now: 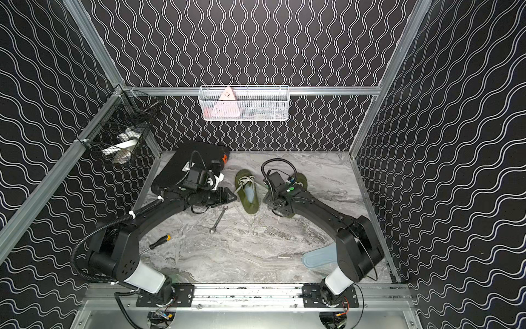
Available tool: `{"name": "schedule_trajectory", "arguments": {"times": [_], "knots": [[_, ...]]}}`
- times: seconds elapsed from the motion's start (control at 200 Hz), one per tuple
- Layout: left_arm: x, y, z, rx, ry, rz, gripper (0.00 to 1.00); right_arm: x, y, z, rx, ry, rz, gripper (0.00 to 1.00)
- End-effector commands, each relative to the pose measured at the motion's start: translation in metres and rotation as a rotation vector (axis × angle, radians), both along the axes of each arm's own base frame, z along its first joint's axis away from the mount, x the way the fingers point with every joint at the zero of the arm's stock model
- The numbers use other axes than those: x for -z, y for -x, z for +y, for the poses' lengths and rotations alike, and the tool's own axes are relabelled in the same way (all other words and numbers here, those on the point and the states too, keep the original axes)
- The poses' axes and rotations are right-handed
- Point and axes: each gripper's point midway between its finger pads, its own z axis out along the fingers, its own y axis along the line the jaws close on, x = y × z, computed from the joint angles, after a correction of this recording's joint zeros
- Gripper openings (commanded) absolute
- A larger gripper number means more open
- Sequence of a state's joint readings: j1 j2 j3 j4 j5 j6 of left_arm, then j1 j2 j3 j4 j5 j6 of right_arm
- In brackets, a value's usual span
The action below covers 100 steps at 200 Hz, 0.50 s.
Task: Insert the insole into the shoe
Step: Move the insole to the center of the board.
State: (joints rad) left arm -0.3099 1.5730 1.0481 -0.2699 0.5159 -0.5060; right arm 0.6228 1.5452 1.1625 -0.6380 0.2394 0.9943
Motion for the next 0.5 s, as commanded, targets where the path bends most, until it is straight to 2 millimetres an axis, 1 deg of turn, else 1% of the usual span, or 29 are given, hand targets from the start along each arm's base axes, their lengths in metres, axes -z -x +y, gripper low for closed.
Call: {"name": "schedule_trajectory", "arguments": {"times": [0.0,0.105,0.2,0.295,0.33,0.345,0.42,0.495], "knots": [[-0.003,-0.009,-0.010,-0.014,-0.012,-0.035,0.66,0.003,0.018,-0.030,0.096,0.046,0.008,0.79],[-0.005,-0.004,-0.024,0.013,-0.006,-0.032,0.66,0.008,0.035,-0.054,0.173,0.024,0.032,0.79],[-0.006,0.003,-0.034,0.036,-0.017,-0.045,0.66,0.021,0.055,-0.083,0.299,0.007,0.078,0.79],[-0.001,0.006,-0.038,0.040,-0.007,-0.032,0.66,0.033,0.073,-0.109,0.438,-0.011,0.123,0.83],[0.001,0.007,-0.041,0.046,-0.005,-0.024,0.66,0.036,0.081,-0.115,0.474,-0.007,0.143,0.86],[0.001,0.008,-0.041,0.046,-0.004,-0.020,0.66,0.038,0.083,-0.124,0.520,-0.007,0.154,0.87],[-0.002,0.008,-0.046,0.058,0.001,-0.023,0.66,0.046,0.104,-0.148,0.670,0.024,0.222,0.92],[-0.004,0.009,-0.050,0.069,0.000,-0.028,0.66,0.053,0.120,-0.162,0.775,0.023,0.273,0.94]]}}
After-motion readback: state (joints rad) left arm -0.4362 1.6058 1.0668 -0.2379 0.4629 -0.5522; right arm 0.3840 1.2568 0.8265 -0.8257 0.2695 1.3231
